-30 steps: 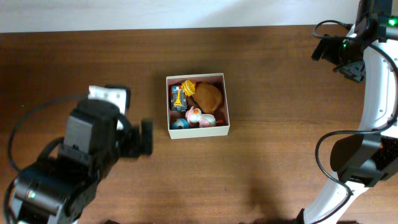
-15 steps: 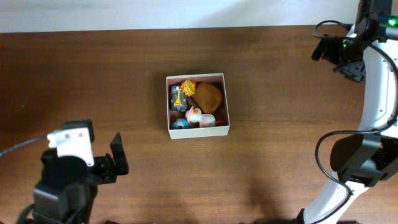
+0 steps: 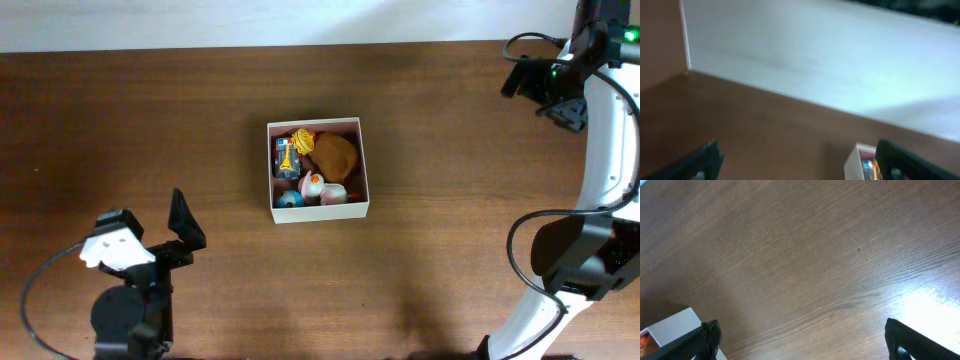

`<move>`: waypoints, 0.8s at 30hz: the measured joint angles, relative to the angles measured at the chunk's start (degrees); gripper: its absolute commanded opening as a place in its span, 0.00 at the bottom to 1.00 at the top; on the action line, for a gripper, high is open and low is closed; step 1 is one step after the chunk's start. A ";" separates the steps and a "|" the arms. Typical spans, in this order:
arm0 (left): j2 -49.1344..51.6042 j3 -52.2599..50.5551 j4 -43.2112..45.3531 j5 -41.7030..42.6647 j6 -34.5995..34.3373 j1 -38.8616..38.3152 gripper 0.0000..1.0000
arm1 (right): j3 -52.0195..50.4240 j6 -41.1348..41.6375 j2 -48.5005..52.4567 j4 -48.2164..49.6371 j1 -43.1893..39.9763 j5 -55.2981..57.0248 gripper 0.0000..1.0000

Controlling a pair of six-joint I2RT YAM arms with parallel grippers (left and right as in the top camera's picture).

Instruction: Pack container

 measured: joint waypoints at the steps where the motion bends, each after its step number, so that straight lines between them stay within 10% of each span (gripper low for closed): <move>1: -0.81 -2.86 2.84 2.78 0.04 1.95 1.00 | 0.00 0.02 -0.02 0.00 0.02 0.00 0.99; 9: -8.61 -18.99 14.43 17.18 0.07 7.98 1.00 | 0.00 0.04 0.00 0.00 0.02 0.00 0.98; 24: -19.96 -26.93 6.84 20.09 1.38 5.68 1.00 | 0.00 0.02 -0.02 0.00 0.02 0.02 0.99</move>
